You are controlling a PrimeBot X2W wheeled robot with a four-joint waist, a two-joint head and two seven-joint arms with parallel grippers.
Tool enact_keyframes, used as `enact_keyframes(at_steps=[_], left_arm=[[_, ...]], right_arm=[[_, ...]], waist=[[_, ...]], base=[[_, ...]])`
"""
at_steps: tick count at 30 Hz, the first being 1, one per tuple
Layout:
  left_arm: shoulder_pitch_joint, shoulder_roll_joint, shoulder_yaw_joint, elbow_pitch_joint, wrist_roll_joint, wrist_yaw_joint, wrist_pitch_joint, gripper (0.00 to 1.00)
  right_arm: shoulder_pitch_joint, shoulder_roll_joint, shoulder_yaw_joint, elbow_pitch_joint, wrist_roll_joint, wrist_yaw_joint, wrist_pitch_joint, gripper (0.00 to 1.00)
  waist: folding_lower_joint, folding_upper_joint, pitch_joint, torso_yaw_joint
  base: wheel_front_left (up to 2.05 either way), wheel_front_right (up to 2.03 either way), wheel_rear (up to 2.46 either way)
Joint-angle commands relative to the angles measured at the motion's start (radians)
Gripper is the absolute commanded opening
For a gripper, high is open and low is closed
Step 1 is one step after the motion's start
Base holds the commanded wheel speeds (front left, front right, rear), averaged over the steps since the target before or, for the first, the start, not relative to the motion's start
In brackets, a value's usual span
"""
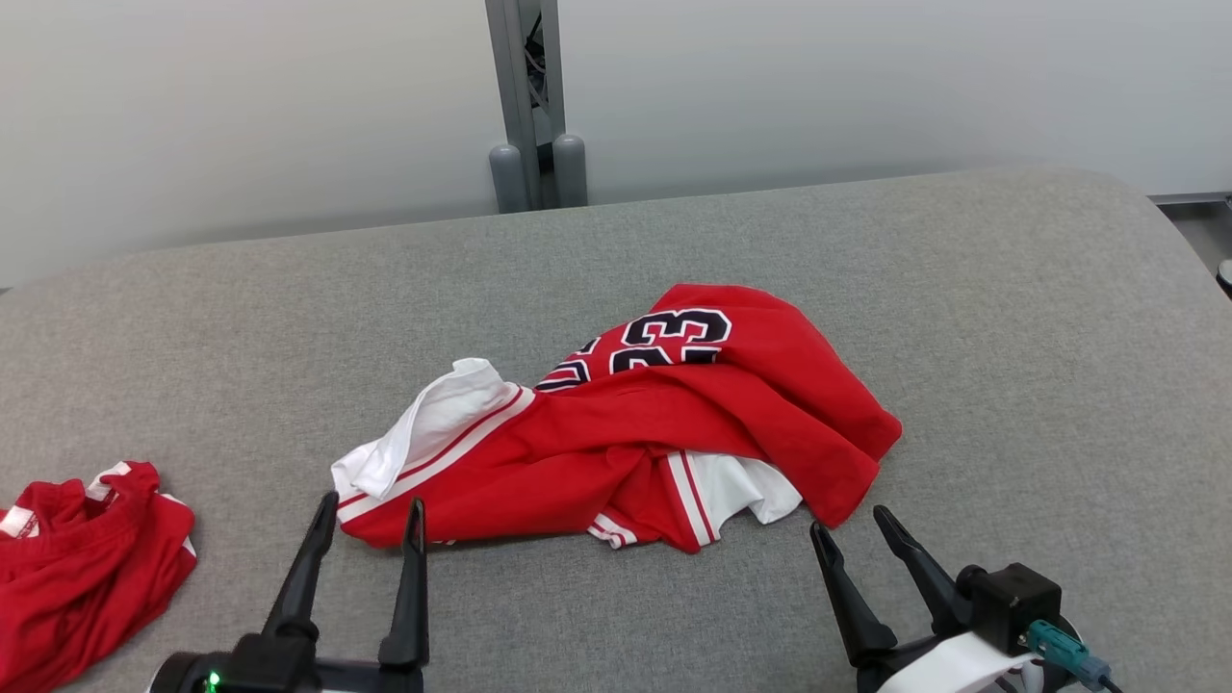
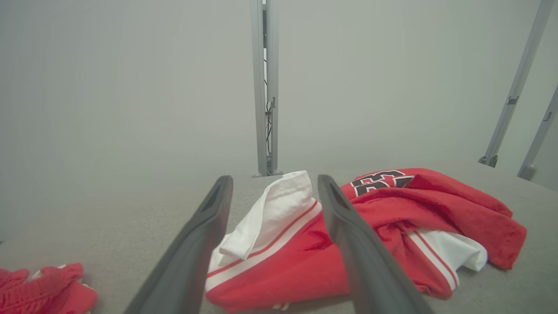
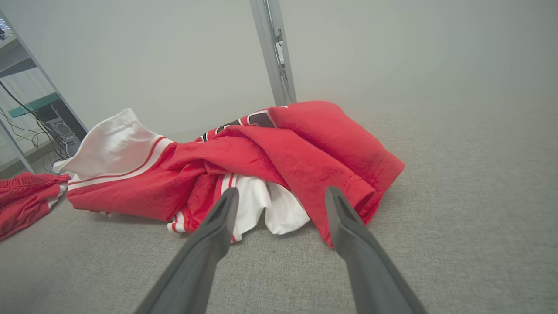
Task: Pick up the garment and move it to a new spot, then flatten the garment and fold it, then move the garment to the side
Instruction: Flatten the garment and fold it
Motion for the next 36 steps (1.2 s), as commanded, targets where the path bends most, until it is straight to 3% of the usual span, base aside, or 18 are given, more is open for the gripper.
enact_keyframes(at_steps=[1,10,16,24,25,27,28,30,36], left_arm=[[0.028,-0.007,0.008,0.004,0.028,-0.009,-0.003,1.0],[0.057,-0.05,0.02,0.024,0.092,-0.037,-0.004,1.0],[0.048,-0.066,0.014,0.029,0.116,-0.054,-0.004,1.0],[0.028,-0.072,0.006,0.042,0.132,-0.079,-0.004,1.0],[0.028,-0.073,0.005,0.043,0.135,-0.08,-0.004,1.0],[0.025,-0.074,0.004,0.044,0.139,-0.082,-0.004,1.0],[0.024,-0.075,0.003,0.044,0.14,-0.083,-0.004,1.0],[0.024,-0.076,0.003,0.046,0.141,-0.084,-0.004,1.0],[0.026,-0.078,-0.001,0.049,0.145,-0.086,-0.004,1.0]], right_arm=[[0.008,-0.007,0.0,0.01,0.011,0.0,-0.001,1.0],[-0.007,0.002,-0.043,0.082,0.1,0.0,-0.001,1.0],[-0.083,0.006,-0.08,0.21,0.165,0.0,-0.001,1.0],[-0.221,0.009,-0.04,0.422,0.389,0.0,-0.001,1.0],[-0.233,0.004,-0.026,0.439,0.404,0.0,-0.001,0.97],[-0.255,-0.01,-0.015,0.464,0.436,0.0,-0.001,0.78],[-0.263,-0.014,-0.01,0.471,0.447,0.0,-0.001,0.43],[-0.274,-0.017,0.003,0.478,0.469,0.0,-0.001,0.0],[-0.288,-0.054,0.024,0.451,0.511,0.0,-0.001,0.0]], waist=[[0.0,0.0,-0.011,0.008],[0.0,0.0,-0.026,0.031],[0.0,0.0,-0.023,0.055],[0.0,0.0,-0.014,0.108],[0.0,0.0,-0.012,0.114],[0.0,0.0,-0.008,0.124],[0.0,0.0,-0.008,0.128],[0.0,0.0,-0.008,0.134],[0.0,0.0,-0.018,0.139]], base=[[0.0,0.0,0.0],[0.0,0.0,0.0],[0.0,0.0,0.0],[0.0,0.0,0.0],[0.0,0.0,0.0],[0.0,0.0,0.0],[0.0,0.0,0.0],[0.0,0.0,0.0],[0.0,0.0,0.0]])
